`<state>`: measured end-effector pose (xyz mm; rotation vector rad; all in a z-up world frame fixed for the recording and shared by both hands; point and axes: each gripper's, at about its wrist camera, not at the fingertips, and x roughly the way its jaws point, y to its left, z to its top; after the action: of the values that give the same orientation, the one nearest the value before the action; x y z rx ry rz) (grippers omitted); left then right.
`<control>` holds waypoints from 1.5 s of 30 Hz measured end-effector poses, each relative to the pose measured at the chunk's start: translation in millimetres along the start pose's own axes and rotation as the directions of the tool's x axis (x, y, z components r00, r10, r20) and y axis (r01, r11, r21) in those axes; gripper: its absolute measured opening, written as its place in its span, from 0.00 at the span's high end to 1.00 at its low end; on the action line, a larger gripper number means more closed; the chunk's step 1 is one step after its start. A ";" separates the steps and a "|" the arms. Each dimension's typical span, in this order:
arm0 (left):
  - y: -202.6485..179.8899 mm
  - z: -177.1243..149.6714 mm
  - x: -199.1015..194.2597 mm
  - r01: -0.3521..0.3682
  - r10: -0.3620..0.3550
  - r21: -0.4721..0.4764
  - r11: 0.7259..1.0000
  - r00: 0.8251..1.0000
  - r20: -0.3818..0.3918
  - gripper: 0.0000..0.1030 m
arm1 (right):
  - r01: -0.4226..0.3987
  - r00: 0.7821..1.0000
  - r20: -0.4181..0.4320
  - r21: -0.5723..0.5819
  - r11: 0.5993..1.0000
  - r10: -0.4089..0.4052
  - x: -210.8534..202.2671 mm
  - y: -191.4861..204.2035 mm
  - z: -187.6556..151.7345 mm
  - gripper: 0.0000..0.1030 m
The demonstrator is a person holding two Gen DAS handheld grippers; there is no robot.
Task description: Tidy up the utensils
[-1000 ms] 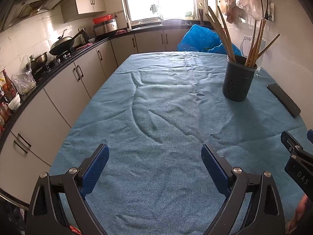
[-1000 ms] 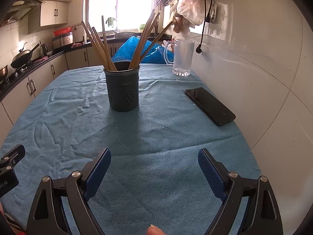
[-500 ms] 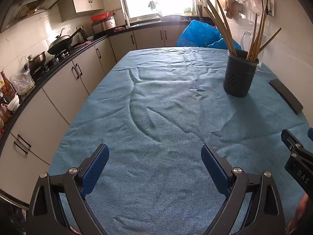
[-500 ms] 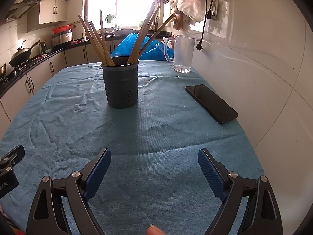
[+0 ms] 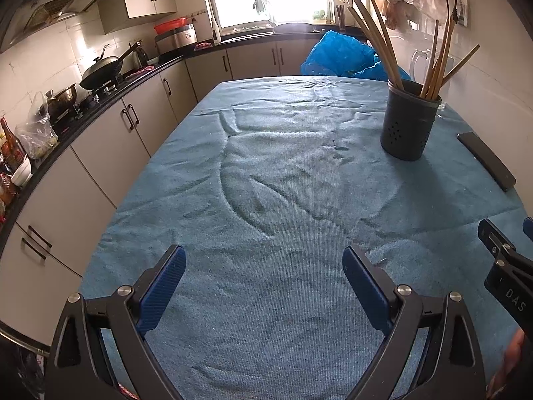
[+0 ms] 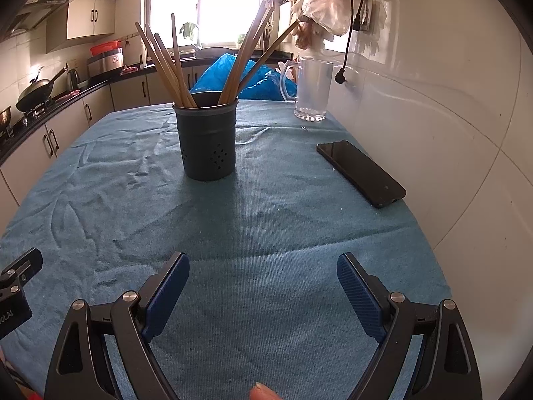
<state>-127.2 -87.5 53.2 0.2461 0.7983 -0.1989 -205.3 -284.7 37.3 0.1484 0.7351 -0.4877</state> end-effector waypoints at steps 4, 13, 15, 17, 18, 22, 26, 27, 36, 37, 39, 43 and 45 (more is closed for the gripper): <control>1.0 -1.2 1.8 0.001 -0.001 -0.004 1.000 1.000 -0.005 0.08 | 0.004 1.000 -0.004 -0.003 1.000 -0.004 0.4 1.8 -1.6 0.09; 4.8 -3.0 6.1 0.006 -0.006 -0.016 1.000 1.000 -0.013 0.08 | 0.009 1.000 -0.008 -0.015 1.000 -0.009 1.4 6.7 -1.7 0.09; 5.3 -2.9 7.5 0.006 -0.006 -0.018 1.000 1.000 -0.016 0.08 | 0.011 1.000 -0.008 -0.017 1.000 -0.011 1.1 7.0 -1.8 0.10; 6.5 -3.1 8.3 0.008 -0.009 -0.022 1.000 1.000 -0.018 0.08 | 0.012 1.000 -0.009 -0.019 1.000 -0.012 1.0 7.6 -1.9 0.10; 6.9 -3.2 8.6 0.010 -0.010 -0.023 1.000 1.000 -0.018 0.08 | 0.013 1.000 -0.009 -0.020 1.000 -0.013 1.0 7.9 -2.0 0.09; 7.2 -3.6 9.0 0.010 -0.011 -0.024 1.000 1.000 -0.019 0.08 | 0.014 1.000 -0.007 -0.022 1.000 -0.014 0.8 8.6 -2.5 0.09; 7.3 -4.3 10.4 0.012 -0.013 -0.025 1.000 1.000 -0.021 0.08 | 0.015 1.000 -0.007 -0.024 1.000 -0.015 0.6 9.2 -2.3 0.09; 7.4 -4.4 10.4 0.013 -0.013 -0.025 1.000 1.000 -0.022 0.08 | 0.015 1.000 -0.008 -0.024 1.000 -0.016 0.1 9.3 -2.3 0.09; 7.3 -5.3 10.0 0.016 -0.017 -0.026 1.000 1.000 -0.020 0.08 | 0.016 1.000 -0.001 -0.024 1.000 -0.016 -1.8 9.6 -2.5 0.09; 7.0 -5.5 9.9 0.016 -0.016 -0.026 1.000 1.000 -0.020 0.08 | 0.016 1.000 0.000 -0.024 1.000 -0.016 -1.8 9.6 -2.5 0.09; 7.2 -5.5 9.8 0.017 -0.017 -0.026 1.000 1.000 -0.020 0.08 | 0.016 1.000 0.001 -0.023 1.000 -0.016 -2.4 9.3 -2.7 0.09; 8.4 -5.2 10.5 0.002 -0.002 -0.030 1.000 1.000 -0.022 0.08 | 0.016 1.000 0.000 -0.021 1.000 -0.016 -3.2 9.0 -2.8 0.09; 15.6 -1.7 13.7 0.011 -0.012 -0.054 0.998 1.000 -0.027 0.08 | 0.004 1.000 -0.007 -0.012 1.000 -0.004 -0.4 5.0 -0.2 0.09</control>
<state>-114.8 -73.3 44.3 0.1937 0.8308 -0.1847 -203.4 -280.1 37.2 0.1374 0.7448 -0.4866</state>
